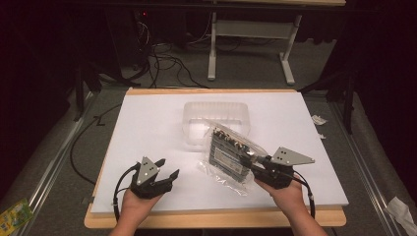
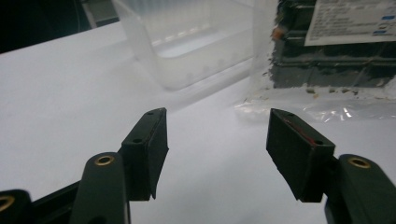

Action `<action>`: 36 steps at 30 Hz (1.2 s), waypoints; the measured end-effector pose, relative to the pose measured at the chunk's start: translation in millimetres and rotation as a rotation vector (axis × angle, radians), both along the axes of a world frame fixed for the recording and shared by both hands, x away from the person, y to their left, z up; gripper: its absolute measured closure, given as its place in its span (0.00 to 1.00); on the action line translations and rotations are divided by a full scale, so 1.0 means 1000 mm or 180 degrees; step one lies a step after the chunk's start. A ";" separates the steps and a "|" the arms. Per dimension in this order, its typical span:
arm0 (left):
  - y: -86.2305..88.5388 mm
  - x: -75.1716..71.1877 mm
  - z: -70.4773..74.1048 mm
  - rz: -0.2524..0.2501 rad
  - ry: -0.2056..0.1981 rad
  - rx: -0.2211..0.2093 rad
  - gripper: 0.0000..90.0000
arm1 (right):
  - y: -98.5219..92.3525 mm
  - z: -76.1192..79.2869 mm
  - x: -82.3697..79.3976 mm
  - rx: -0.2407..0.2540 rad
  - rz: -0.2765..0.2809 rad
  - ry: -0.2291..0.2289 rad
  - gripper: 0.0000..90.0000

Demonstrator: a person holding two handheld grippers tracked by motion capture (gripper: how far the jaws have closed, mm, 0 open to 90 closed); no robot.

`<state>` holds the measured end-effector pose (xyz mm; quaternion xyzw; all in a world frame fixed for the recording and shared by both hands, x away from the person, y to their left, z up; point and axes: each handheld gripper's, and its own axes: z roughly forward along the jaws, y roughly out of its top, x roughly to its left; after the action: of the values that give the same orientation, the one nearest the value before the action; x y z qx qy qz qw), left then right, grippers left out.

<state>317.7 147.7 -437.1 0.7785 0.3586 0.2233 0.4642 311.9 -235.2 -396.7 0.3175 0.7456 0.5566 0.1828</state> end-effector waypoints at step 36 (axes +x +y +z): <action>0.012 0.002 -0.004 -0.0023 -0.0023 -0.0015 0.41 | -0.025 0.075 0.041 0.0284 -0.0245 -0.0277 0.85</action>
<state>319.8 159.9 -441.2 0.7778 0.3546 0.2236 0.4682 353.2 -260.1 -321.5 0.3293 0.6986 0.5951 0.2220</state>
